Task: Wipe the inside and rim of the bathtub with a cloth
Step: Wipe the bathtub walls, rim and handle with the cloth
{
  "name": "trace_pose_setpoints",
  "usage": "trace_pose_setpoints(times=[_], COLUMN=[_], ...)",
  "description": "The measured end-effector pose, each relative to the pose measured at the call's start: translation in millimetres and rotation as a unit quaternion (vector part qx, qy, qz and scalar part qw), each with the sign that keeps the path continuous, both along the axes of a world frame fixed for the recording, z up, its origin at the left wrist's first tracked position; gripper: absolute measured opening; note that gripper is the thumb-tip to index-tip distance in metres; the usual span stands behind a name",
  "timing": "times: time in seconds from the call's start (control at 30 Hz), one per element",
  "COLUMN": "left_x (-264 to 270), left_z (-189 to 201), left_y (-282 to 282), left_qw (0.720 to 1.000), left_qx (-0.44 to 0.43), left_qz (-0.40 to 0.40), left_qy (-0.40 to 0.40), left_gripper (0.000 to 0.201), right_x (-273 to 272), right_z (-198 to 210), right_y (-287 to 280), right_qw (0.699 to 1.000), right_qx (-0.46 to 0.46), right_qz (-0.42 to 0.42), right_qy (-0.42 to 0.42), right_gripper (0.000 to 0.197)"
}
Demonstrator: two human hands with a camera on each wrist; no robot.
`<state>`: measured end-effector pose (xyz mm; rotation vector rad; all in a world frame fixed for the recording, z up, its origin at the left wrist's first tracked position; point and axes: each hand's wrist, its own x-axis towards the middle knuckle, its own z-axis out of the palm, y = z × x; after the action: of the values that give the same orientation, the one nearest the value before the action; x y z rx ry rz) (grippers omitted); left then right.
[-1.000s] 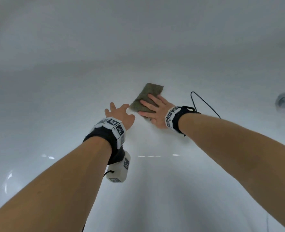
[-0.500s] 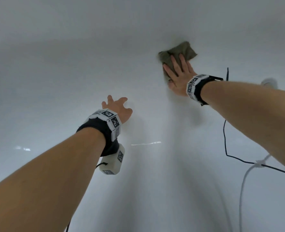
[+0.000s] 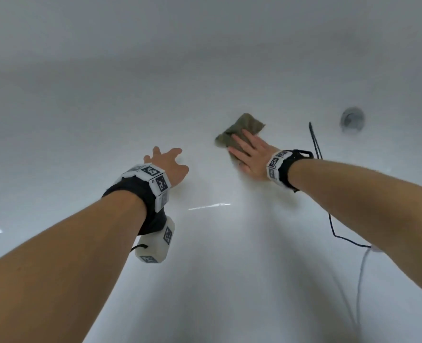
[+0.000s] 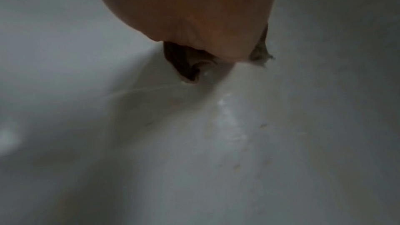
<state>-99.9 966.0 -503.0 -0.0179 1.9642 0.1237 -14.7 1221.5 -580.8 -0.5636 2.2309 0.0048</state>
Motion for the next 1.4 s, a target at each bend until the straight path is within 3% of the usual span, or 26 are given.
trace_pose_setpoints(times=[0.13,0.27,0.43,0.53,0.63,0.73,0.77,0.87,0.9,1.0,1.17,1.27,1.4], left_x=[-1,3,19,26,31,29,27,24,25,34,43,52,86], left_z=[1,0,7,22,40,56,60,75,81,99,136,163,193], left_y=[20,32,38,43,52,58,59,62,63,63,60,56,54], left_qw=[1.000,0.999,0.998,0.998,0.999,0.999,0.999,0.997,0.997,0.996,0.995,0.991,0.989], left_qx=[0.010,0.005,-0.013,-0.012,-0.007,-0.009,-0.007,-0.005,-0.006,-0.004,0.033,0.033,0.051], left_qz=[-0.014,-0.028,-0.061,-0.057,-0.043,-0.040,-0.041,-0.057,-0.064,-0.081,-0.083,-0.100,-0.109], left_qy=[0.018,0.025,0.003,-0.011,-0.001,0.027,0.035,0.051,0.050,0.043,0.042,0.079,0.081], left_gripper=[0.060,0.058,0.057,0.057,0.062,0.066,0.067,0.068,0.069,0.070,0.062,0.058,0.056], right_x=[-65,-79,-16,40,80,93,96,108,114,114,107,110,123], right_z=[-3,-4,15,17,13,42,47,42,34,71,145,182,227], right_y=[29,41,18,14,21,9,12,17,21,16,14,14,8], right_qw=[0.985,0.974,0.992,0.985,0.961,0.951,0.940,0.926,0.919,0.895,0.878,0.890,0.906], right_qx=[0.056,0.061,0.078,0.072,0.106,0.077,0.060,0.034,0.049,0.074,0.099,0.112,0.118], right_qz=[-0.156,-0.216,-0.084,-0.023,-0.017,-0.065,-0.074,-0.149,-0.177,-0.220,-0.277,-0.276,-0.263], right_qy=[0.051,0.017,-0.044,-0.157,-0.254,-0.293,-0.326,-0.345,-0.350,-0.381,-0.377,-0.344,-0.310], right_gripper=[0.068,0.060,0.052,0.052,0.070,0.054,0.056,0.103,0.108,0.101,0.066,0.051,0.049])
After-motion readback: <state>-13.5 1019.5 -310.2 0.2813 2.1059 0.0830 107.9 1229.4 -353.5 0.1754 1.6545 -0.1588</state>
